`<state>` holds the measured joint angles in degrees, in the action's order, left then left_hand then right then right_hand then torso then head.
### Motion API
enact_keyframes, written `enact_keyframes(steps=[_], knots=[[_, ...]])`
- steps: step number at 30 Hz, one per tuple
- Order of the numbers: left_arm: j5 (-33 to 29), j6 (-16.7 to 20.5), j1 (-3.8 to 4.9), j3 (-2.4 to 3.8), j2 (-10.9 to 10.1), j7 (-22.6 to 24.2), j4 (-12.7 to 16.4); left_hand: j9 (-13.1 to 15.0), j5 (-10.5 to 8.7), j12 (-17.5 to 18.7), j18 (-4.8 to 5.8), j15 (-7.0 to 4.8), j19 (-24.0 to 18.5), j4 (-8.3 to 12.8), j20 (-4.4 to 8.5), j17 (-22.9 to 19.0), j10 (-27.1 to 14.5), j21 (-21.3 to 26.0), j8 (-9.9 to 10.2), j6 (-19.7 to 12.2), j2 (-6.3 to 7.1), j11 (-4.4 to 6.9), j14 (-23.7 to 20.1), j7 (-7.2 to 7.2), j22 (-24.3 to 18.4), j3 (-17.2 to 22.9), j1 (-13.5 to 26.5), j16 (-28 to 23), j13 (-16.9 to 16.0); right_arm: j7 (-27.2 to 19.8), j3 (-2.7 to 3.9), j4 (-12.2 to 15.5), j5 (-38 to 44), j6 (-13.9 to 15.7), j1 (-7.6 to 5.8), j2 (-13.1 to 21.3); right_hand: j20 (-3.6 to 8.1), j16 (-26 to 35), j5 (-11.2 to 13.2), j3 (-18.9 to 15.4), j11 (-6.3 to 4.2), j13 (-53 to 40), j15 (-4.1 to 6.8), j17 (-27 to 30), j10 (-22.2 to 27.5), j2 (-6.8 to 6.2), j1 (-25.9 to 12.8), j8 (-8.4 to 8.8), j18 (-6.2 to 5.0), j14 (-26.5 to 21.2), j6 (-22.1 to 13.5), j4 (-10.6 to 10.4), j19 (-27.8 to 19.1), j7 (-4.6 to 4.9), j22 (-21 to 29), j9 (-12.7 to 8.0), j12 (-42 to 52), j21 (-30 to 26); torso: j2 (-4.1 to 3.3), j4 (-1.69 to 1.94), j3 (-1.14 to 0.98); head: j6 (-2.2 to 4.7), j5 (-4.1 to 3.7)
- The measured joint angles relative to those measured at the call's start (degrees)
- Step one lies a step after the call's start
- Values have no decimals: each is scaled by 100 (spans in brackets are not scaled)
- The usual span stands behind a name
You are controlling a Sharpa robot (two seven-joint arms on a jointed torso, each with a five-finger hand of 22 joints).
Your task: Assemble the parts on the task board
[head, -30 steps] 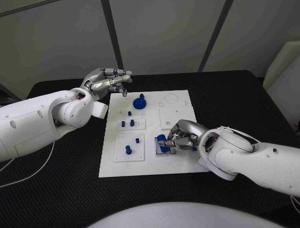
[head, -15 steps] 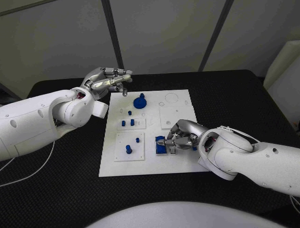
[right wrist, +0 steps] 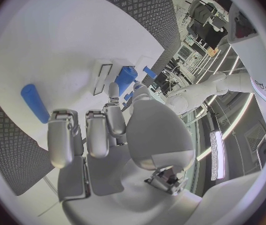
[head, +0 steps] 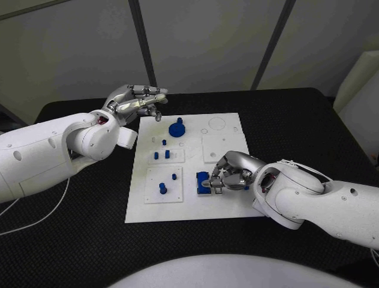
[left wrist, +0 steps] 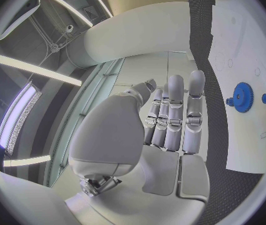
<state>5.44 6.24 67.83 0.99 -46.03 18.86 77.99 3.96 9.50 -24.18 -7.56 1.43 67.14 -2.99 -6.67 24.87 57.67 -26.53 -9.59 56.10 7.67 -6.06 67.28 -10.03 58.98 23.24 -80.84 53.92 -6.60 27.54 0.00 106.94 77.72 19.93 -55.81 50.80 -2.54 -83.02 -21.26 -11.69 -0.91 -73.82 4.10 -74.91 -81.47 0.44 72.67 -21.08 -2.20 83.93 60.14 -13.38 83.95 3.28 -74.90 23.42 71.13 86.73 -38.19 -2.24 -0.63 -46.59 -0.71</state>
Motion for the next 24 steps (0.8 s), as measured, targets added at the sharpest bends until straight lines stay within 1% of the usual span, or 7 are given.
enact_keyframes(steps=[6, 8, 12, 15, 18, 21, 24], knots=[[0, -4, 0, 0, 0, -1, -4, 0, 0, 0, 0, 0, 0, 0, 0, 0, 0, 0, 0, 0, 0, 0, 0, 0, 0, 0, 0, 0, 0, -152, 0, 153, 73, -30, 0, 189, 0, 0, 98, 56, 11, -17, -3, 0, 11, -13, 334, 4, 0, -1, -47, 119, 0, -1, 0, 30, -32, -4, 5, -7, -2, -1, 4], [0, -4, 0, 0, -1, -2, -5, 0, 0, 0, 0, 0, 0, 0, 0, 1, 0, 0, 0, 0, 0, 0, 0, 0, 0, 0, 0, 0, 0, -202, 0, 204, 114, -14, 0, 309, 0, 3, 98, 67, 15, -17, -12, 0, 15, -10, 399, 123, 0, -10, -205, 131, 0, 56, 0, 5, -66, -37, 7, -10, -2, 3, 4], [0, -5, -1, 0, 0, -2, -17, 0, 0, 0, 0, 0, 0, 0, 0, -5, 0, 0, 0, 0, 0, 0, 0, 0, -7, 0, 0, 0, 0, -286, 2, 323, 166, 74, 0, 578, 0, 36, 31, 90, 116, -17, -54, 0, 115, 40, 586, 386, 0, 10, -409, 153, 0, 205, 0, -108, -251, -70, 13, -23, -4, 15, -14], [0, -5, -7, -1, 3, -2, -27, 0, 0, 0, 0, 0, 0, 0, 0, -5, 0, 0, 0, 0, 0, 0, 0, 0, -7, 0, 0, 0, 0, -352, 5, 473, 176, 140, -12, 858, -25, 36, -29, 90, 124, 179, -54, 0, 124, 108, 655, 469, -1, 10, -419, 153, 20, 216, -2, -146, -326, -70, 24, -30, -6, 16, -25], [0, -5, -16, -2, 3, -2, -33, 0, 0, 0, 0, 0, 0, 0, 0, -4, 0, 0, 0, 0, 0, 0, 0, 0, -6, 0, 0, 0, 0, -395, 11, 541, 177, 189, -36, 1090, -55, 62, -174, 83, 143, 209, -66, 8, 143, 129, 676, 581, 0, -3, -419, 90, -9, 216, -5, -199, -326, -70, 36, -44, -8, 21, -42], [0, -5, -26, -2, 2, -2, -40, 0, 0, 0, 0, 0, 0, 0, 0, -4, 0, 0, 0, 0, 0, 0, 0, 0, -6, 0, 0, 0, 0, -412, 13, 566, 176, 222, -47, 1283, -55, 66, -288, 166, 144, 211, -74, 13, 144, 243, 810, 698, -1, -10, -377, 98, -9, 225, -4, -273, -395, -70, 46, -55, -12, 25, -63], [0, -5, -30, -4, -1, -2, -40, -4, 0, 0, 0, 0, 0, 0, 0, -4, 0, 0, 0, 0, 0, 0, 0, 0, -6, 0, 0, 0, 0, -403, 12, 555, 225, 224, -49, 1446, -54, 66, -300, 268, 164, 272, -85, 24, 164, 267, 963, 851, 0, -19, -262, 102, -9, 226, -4, -389, -490, -70, 51, -61, -12, 25, -97]])
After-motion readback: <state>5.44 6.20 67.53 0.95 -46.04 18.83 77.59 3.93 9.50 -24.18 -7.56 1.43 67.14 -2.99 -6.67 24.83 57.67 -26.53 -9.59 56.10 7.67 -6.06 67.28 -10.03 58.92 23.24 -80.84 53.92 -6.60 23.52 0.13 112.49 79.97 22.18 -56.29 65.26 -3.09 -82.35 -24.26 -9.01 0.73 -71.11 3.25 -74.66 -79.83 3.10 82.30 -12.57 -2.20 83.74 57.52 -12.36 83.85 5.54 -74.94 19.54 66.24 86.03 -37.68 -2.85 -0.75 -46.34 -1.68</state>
